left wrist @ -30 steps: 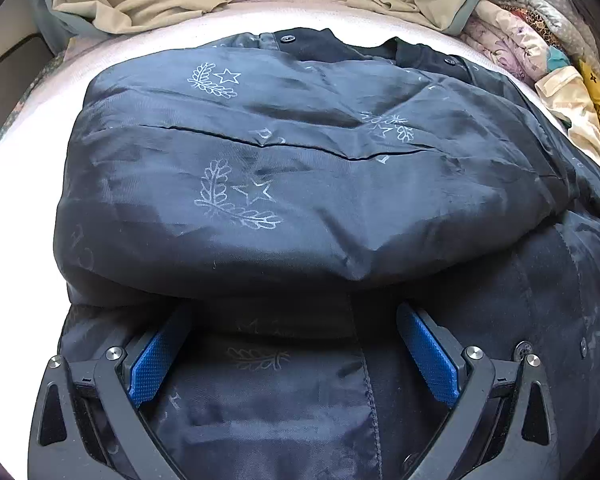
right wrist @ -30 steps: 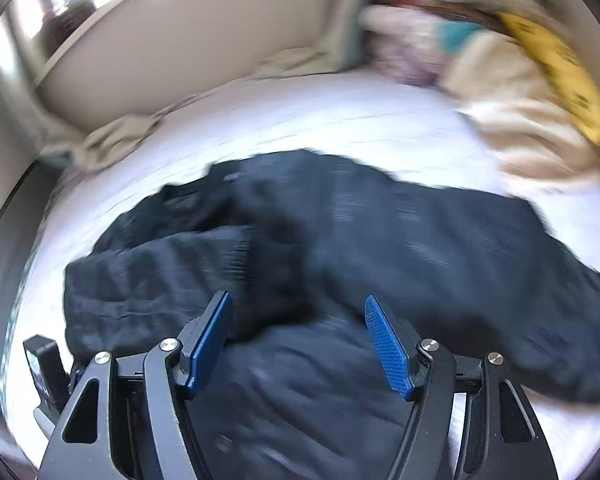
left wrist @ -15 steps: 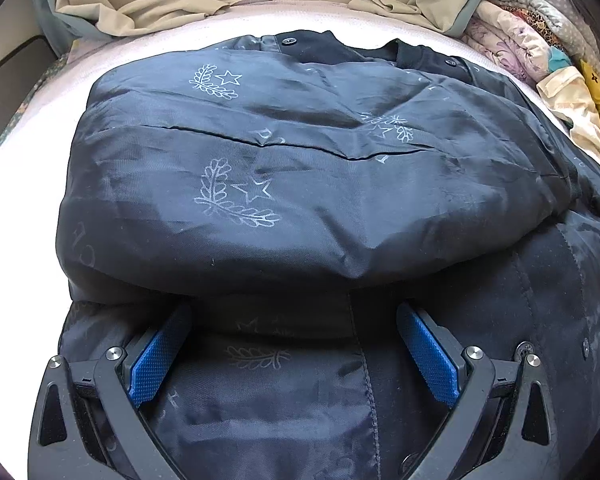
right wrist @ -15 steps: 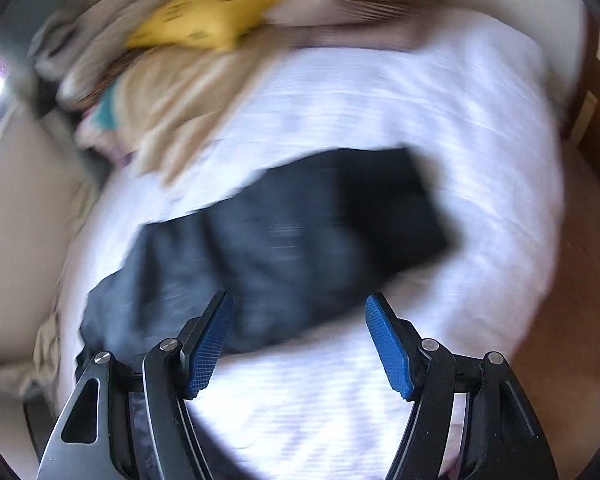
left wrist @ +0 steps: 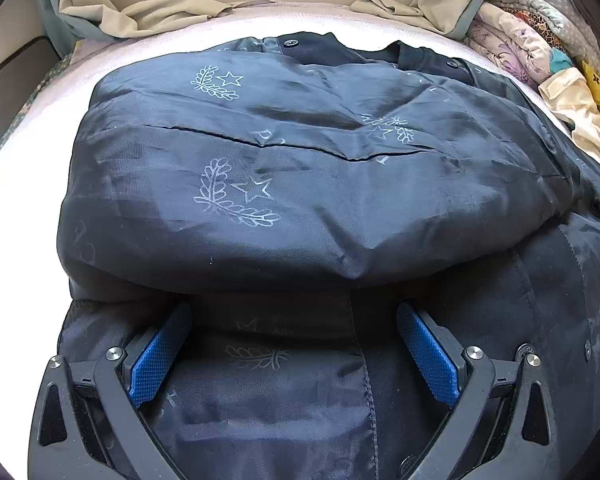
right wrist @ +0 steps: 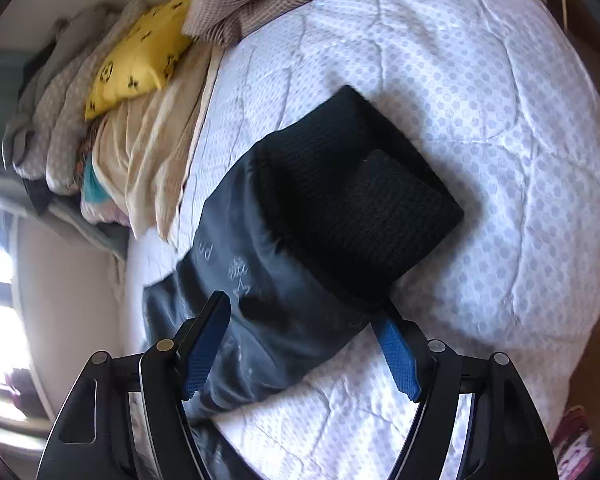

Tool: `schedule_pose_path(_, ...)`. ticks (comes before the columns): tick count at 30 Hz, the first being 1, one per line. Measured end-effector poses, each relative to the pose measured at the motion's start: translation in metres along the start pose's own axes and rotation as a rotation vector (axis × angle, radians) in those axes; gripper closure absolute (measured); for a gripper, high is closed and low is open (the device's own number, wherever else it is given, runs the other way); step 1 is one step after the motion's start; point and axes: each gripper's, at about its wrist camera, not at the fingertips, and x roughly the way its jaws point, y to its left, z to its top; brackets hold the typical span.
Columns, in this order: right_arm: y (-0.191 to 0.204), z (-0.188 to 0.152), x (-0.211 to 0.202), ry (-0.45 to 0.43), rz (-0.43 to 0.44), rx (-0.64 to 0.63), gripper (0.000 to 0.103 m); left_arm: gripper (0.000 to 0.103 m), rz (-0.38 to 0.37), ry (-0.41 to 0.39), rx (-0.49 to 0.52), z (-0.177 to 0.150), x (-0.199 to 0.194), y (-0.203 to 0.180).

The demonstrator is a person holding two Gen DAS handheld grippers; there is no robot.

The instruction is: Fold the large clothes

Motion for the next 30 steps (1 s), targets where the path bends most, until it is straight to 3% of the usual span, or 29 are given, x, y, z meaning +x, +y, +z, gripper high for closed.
schedule_pose_path(6, -0.010, -0.001, -0.005, -0.021, 0.017, 0.036, 0.041, 0.000, 0.001, -0.003, -0.001, 0.000, -0.001, -0.001)
schedule_pose_path(12, -0.022, -0.018, -0.009, -0.018, 0.058, 0.120, 0.041, 0.000, 0.005, -0.007, -0.001, -0.001, -0.001, -0.003)
schedule_pose_path(20, -0.033, 0.017, -0.013, -0.108, 0.106, 0.188, 0.040, 0.000, -0.004, -0.019, -0.005, -0.003, -0.002, -0.002)
schedule_pose_path(23, -0.027, 0.023, -0.012, -0.113, 0.088, 0.140, 0.055, 0.000, -0.002, -0.020, -0.004, -0.003, -0.002, -0.002)
schedule_pose_path(26, -0.015, 0.023, -0.017, -0.125, 0.060, 0.059, 0.090, 0.000, -0.002, -0.021, -0.003, -0.003, -0.002, -0.002)
schedule_pose_path(30, 0.020, 0.014, -0.036, -0.173, 0.067, -0.089, 0.096, 0.000, -0.001, -0.021, -0.003, -0.003, -0.002, -0.002)
